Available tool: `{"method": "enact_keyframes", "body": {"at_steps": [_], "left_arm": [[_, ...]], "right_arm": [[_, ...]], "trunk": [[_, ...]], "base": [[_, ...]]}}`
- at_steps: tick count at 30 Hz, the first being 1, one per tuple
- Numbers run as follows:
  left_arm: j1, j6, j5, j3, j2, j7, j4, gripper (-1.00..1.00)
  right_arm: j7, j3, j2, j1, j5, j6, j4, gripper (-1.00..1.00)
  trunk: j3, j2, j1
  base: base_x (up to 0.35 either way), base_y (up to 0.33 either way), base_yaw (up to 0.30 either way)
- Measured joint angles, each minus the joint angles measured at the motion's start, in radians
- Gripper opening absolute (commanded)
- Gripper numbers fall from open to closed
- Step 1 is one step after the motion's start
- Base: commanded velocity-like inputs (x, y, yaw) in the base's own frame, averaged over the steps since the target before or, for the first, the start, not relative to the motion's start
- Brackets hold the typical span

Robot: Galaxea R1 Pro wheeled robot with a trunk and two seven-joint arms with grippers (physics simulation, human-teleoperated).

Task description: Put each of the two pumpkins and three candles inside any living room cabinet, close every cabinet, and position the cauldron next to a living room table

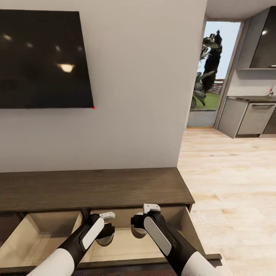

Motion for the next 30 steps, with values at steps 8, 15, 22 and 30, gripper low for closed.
{"method": "enact_keyframes", "body": {"at_steps": [8,15,22,30], "left_arm": [[0.0,-0.007,-0.004,0.0,0.0,0.0,-0.006,-1.0],[0.001,-0.042,-0.007,0.0,0.0,0.0,-0.005,-1.0],[0.0,-0.063,-0.005,0.0,-0.002,0.0,-0.007,-1.0],[-0.014,-0.064,-0.006,0.001,-0.002,-0.001,-0.012,-1.0]], "right_arm": [[0.0,0.001,0.0,-0.001,-0.001,-0.029,0.001,-1.0],[0.001,0.003,0.001,-0.001,-0.003,-0.047,0.002,-1.0],[0.011,0.009,0.011,-0.012,-0.002,-0.068,0.043,-1.0],[0.013,0.046,0.018,-0.015,-0.001,-0.099,0.05,-1.0]], "trunk": [[-0.025,-0.056,0.031],[-0.047,-0.105,0.058],[-0.069,-0.154,0.084],[-0.094,-0.21,0.115]], "base": [[0.0,0.0,0.0],[0.0,0.0,0.0],[0.0,0.0,0.0],[0.0,0.0,0.0]]}}
